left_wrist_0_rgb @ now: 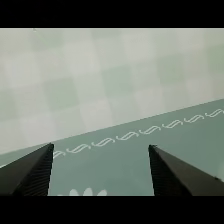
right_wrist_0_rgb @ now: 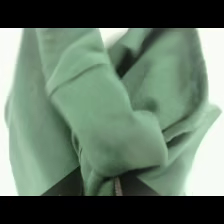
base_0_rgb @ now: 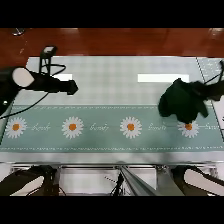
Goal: Fold the shirts.
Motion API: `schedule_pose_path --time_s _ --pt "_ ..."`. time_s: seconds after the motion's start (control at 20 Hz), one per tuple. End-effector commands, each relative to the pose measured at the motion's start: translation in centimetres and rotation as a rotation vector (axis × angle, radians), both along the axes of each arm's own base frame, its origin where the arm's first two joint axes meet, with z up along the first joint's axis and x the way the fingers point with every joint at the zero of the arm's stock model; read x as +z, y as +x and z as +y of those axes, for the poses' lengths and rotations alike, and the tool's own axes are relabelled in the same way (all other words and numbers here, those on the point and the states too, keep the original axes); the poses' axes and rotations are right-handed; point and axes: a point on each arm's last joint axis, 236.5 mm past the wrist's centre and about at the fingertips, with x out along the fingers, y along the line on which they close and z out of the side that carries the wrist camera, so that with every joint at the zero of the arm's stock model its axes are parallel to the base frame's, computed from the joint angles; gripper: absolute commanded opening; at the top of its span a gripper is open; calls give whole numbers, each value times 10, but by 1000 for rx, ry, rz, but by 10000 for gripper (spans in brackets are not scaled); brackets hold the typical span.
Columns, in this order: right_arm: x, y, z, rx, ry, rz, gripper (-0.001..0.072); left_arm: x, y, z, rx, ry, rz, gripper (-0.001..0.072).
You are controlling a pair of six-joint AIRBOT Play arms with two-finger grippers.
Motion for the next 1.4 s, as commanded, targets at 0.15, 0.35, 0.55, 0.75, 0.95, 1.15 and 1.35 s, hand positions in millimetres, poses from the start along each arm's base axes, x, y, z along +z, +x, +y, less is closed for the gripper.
schedule_pose_path --time_s 0.15,0.35,0.55,0.75,0.95,1.15,1.35 --pt "334 16 54 155 -81 -815 32 53 -57 4 27 -146 -43 702" --pt "435 -39 97 267 -124 -1055 32 44 -96 -25 3 -271 -59 702" --pt "422 -69 147 483 -40 -979 32 14 -120 -46 -61 -269 19 702" --pt "363 -79 205 687 -58 -781 32 18 -111 -51 -59 -279 -25 702" --pt "219 -92 268 895 -82 -367 32 28 -94 -49 -12 -301 -93 702" --pt "62 -125 319 1000 -49 -16 32 28 -94 -49 -11 -302 -92 701" --pt "-7 -144 393 1040 112 98 33 22 -96 -48 -10 -298 -79 702"
